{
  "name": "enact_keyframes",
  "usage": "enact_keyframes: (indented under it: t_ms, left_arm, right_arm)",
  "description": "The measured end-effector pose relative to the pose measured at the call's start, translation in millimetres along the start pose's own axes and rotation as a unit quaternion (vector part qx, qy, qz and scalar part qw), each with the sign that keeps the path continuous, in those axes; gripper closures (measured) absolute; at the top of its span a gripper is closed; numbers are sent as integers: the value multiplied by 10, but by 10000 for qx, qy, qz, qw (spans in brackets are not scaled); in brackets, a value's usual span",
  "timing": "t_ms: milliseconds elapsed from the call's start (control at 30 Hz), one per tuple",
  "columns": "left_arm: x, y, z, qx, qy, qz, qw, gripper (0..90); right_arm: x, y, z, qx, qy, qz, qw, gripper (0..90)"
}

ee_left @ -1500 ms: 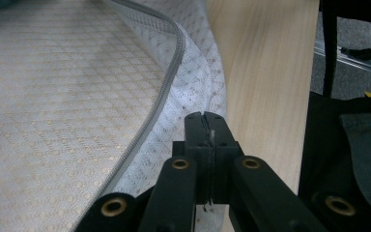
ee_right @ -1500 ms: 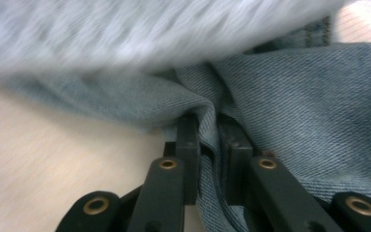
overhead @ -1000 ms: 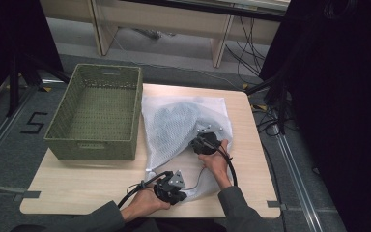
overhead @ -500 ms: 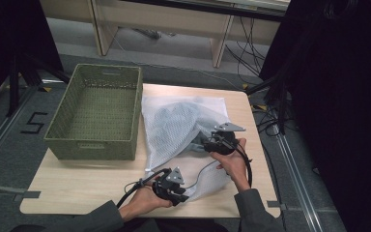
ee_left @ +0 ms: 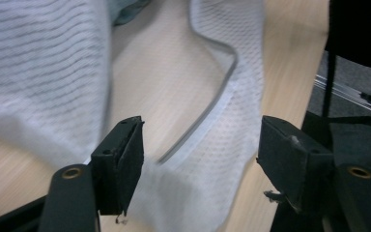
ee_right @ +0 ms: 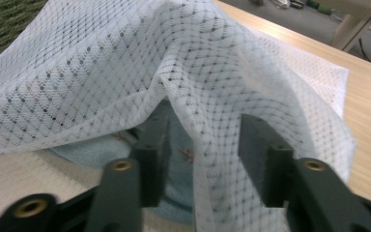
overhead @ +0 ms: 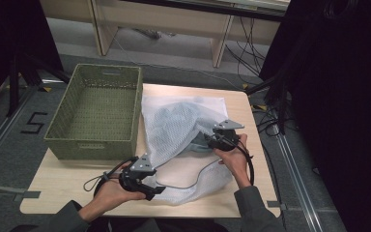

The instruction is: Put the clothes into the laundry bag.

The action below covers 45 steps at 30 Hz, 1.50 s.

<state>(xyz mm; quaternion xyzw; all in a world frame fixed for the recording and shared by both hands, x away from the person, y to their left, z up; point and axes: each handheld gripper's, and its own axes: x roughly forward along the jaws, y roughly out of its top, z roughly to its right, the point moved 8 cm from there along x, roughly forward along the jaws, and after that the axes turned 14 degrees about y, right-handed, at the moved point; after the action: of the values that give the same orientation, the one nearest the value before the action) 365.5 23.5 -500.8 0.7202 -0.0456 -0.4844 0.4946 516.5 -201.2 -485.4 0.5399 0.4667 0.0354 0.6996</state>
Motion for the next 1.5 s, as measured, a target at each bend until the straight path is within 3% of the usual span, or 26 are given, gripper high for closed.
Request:
enact_keyframes:
  t_ms: [33,67,133,233,267,300,333,400,433,500,533,567,600,800,833,867,900,933,1000,1067,1100,1200,1300,1500]
  left_arm:
    - [-17,-31,-30,-67,41,-73,9999,314]
    - [-21,-39,-50,-68,53,-42,10000,312]
    - [-35,-77,-81,-89,106,-141,9998,304]
    - [-35,-76,-115,-111,164,-65,9998,300]
    - [-40,-83,-143,-153,225,-84,9996,299]
    - [-51,-90,-182,-17,224,-109,9997,299]
    - [-53,-95,-194,-100,250,-117,9996,298]
    - [-66,-106,-231,-235,323,-123,9991,296]
    - [-70,-110,-250,-253,310,-112,9991,296]
    - [-86,-113,-290,-205,346,-85,9992,296]
    - [-90,-116,-301,-289,387,-78,9988,296]
    - [-99,-122,-312,-316,390,-88,9987,295]
    - [-108,-123,-326,-282,415,-75,9987,294]
    - [-133,-148,-357,-350,440,-89,9984,294]
    - [-137,-150,-361,-341,439,-87,9984,294]
    - [-140,-152,-364,-350,424,-80,9985,294]
    - [-140,-156,-369,-382,419,-93,9983,294]
    - [-144,-160,-383,-317,441,-94,9985,294]
    - [-146,-173,-383,-387,449,-132,9982,294]
    - [-147,-176,-384,-365,446,-132,9982,294]
    - [-148,-177,-385,-358,442,-133,9983,294]
    - [-143,-179,-388,-380,452,-142,9982,293]
    - [-144,-180,-393,-350,454,-141,9983,293]
    - [-143,-174,-398,-360,435,-110,9983,291]
  right_arm:
    - [40,-10,-19,103,18,-47,9999,643]
    - [77,-21,4,-102,20,-154,9998,671]
    - [155,-42,10,-212,-21,-277,9994,772]
    - [183,-38,-15,-369,-103,-353,9986,882]
    - [158,-24,-26,-406,-150,-339,9985,891]
    - [115,3,-36,-472,-193,-303,9982,896]
    - [75,25,-43,-570,-254,-251,9977,898]
    - [-24,43,-103,-557,-147,-222,9981,900]
    - [-86,52,-121,-727,-101,-242,9970,900]
    - [-221,47,-180,-784,-88,-231,9966,900]
    - [-293,56,-198,-913,-109,-202,9956,900]
    - [-364,55,-231,-938,-97,-187,9954,900]
    - [-417,48,-285,-790,-26,-126,9968,900]
    - [-611,-193,-421,-1005,135,-437,9939,900]
    - [-613,-278,-439,-886,178,-540,9944,900]
    - [-586,-373,-463,-915,302,-659,9932,900]
    - [-560,-504,-511,-751,374,-849,9928,900]
    - [-517,-626,-536,-770,458,-1069,9902,900]
    - [-444,-781,-547,-668,521,-1274,9882,831]
    - [-427,-790,-539,-509,533,-1238,9896,798]
    - [-436,-752,-518,-568,511,-1168,9902,773]
    - [-480,-667,-528,-436,457,-940,9936,699]
    - [-486,-675,-502,-372,448,-958,9937,659]
    - [-509,-629,-443,-141,410,-629,9971,581]
